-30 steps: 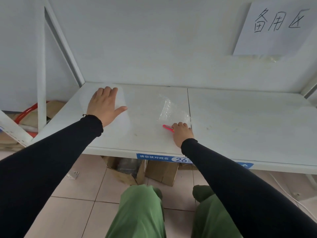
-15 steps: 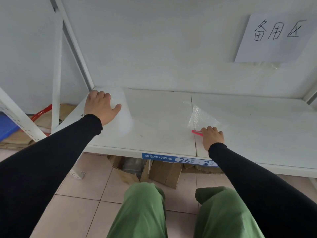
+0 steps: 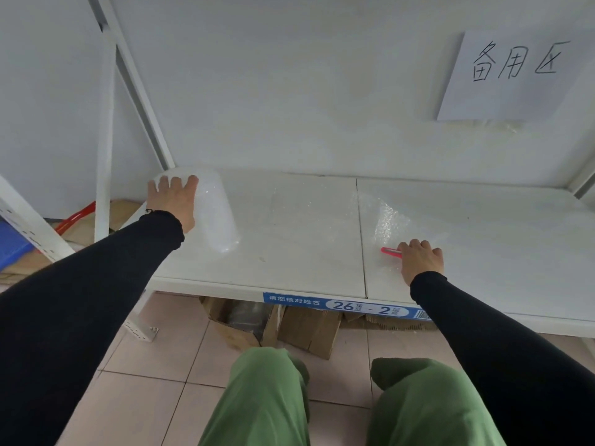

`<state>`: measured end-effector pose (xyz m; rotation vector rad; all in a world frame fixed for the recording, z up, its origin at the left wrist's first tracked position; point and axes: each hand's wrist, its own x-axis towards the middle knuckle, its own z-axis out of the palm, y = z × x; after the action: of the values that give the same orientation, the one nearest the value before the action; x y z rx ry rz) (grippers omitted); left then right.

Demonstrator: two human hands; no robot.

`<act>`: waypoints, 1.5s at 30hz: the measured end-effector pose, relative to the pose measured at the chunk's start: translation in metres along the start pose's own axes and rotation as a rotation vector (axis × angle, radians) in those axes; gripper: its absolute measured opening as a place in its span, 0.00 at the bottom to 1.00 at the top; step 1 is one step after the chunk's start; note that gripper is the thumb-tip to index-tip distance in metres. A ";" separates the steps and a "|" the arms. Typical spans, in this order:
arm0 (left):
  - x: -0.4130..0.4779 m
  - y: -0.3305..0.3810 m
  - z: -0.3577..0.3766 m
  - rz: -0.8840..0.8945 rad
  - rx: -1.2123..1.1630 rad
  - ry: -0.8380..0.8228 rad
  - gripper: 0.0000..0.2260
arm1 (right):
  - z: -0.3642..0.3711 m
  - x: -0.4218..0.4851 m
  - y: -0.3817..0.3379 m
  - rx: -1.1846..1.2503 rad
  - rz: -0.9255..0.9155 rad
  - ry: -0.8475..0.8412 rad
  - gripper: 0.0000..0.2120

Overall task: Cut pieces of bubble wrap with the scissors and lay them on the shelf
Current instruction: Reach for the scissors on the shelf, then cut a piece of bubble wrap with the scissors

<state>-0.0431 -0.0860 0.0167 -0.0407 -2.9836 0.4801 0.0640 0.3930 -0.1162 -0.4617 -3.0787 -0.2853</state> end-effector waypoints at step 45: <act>-0.035 0.437 0.023 0.636 -0.687 0.104 0.09 | 0.029 0.010 0.068 0.517 0.166 0.048 0.12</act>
<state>-0.0083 0.3200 -0.1463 -1.0405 -2.8136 -0.5088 0.0744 0.4655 -0.1324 -0.6560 -2.8762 0.4818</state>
